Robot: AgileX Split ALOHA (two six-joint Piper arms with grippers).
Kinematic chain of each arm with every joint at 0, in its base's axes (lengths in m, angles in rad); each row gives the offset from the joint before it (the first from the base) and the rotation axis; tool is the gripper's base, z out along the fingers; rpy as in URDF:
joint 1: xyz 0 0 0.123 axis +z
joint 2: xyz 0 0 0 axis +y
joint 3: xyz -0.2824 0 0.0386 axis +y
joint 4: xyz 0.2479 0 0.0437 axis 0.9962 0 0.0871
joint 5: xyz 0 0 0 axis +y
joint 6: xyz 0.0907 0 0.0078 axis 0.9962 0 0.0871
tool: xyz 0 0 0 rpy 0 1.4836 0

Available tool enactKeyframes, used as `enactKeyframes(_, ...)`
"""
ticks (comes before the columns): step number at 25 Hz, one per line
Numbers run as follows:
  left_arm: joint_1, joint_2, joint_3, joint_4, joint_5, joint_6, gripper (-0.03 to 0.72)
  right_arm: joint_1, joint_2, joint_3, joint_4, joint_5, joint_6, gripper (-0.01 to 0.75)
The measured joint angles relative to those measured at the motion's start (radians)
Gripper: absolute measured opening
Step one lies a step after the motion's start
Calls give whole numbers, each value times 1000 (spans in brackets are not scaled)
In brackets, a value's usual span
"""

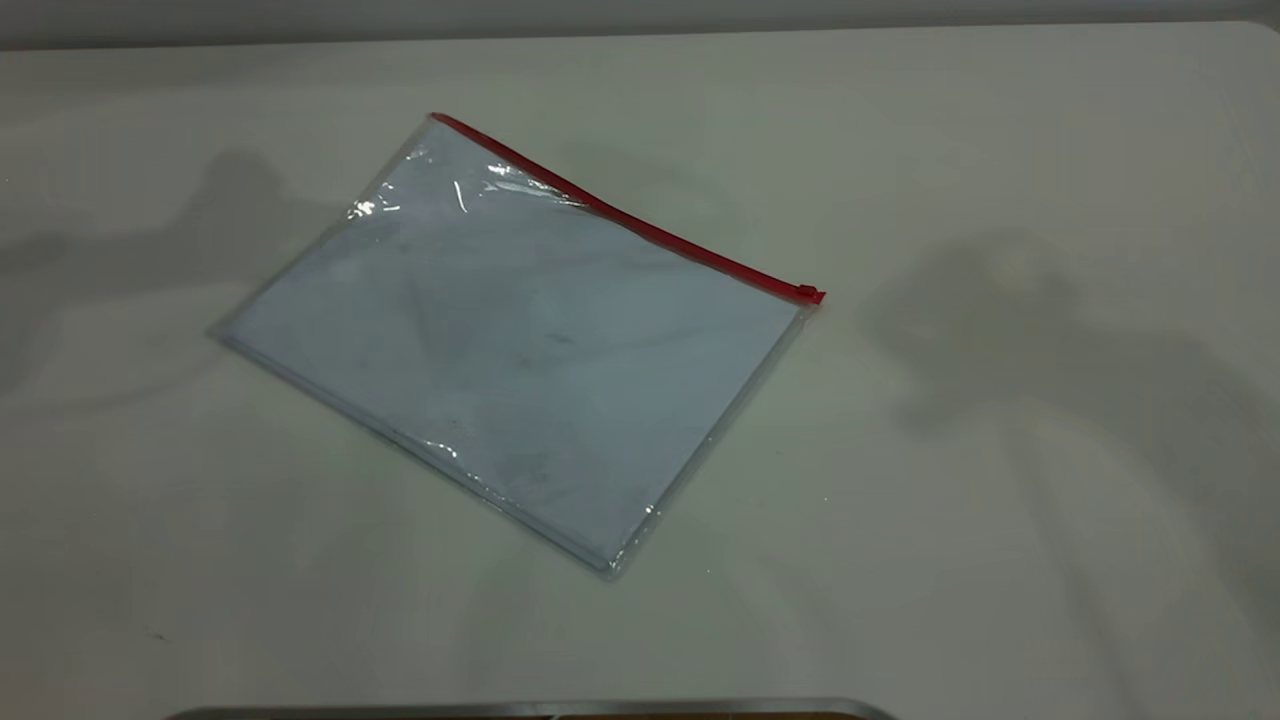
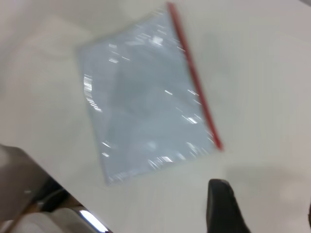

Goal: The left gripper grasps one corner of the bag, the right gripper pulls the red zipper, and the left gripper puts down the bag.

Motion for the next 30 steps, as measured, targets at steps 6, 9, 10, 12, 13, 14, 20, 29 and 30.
enactKeyframes(6,-4,-252,0,300,2,-221,521,0,-343,320,-191,5,160,454)
enactKeyframes(9,-15,-373,8,440,3,-326,518,0,-520,521,-249,5,232,454)
enactKeyframes(10,-17,-417,16,480,3,-365,518,0,-566,594,-262,5,252,454)
enactKeyframes(12,-18,-497,54,547,3,-432,518,0,-671,726,-290,5,299,454)
enactKeyframes(13,-18,-542,83,583,3,-462,518,0,-719,795,-306,-1,321,454)
enactKeyframes(14,-18,-582,113,616,3,-484,518,0,-757,850,-319,-16,348,453)
enactKeyframes(20,-20,-867,392,780,3,-585,518,0,-979,1125,-348,-124,421,453)
enactKeyframes(29,-20,-1315,863,928,-44,-635,518,0,-1061,1163,-354,-107,430,453)
enactKeyframes(30,-20,-1366,905,935,-50,-649,518,0,-1061,1163,-355,-106,430,453)
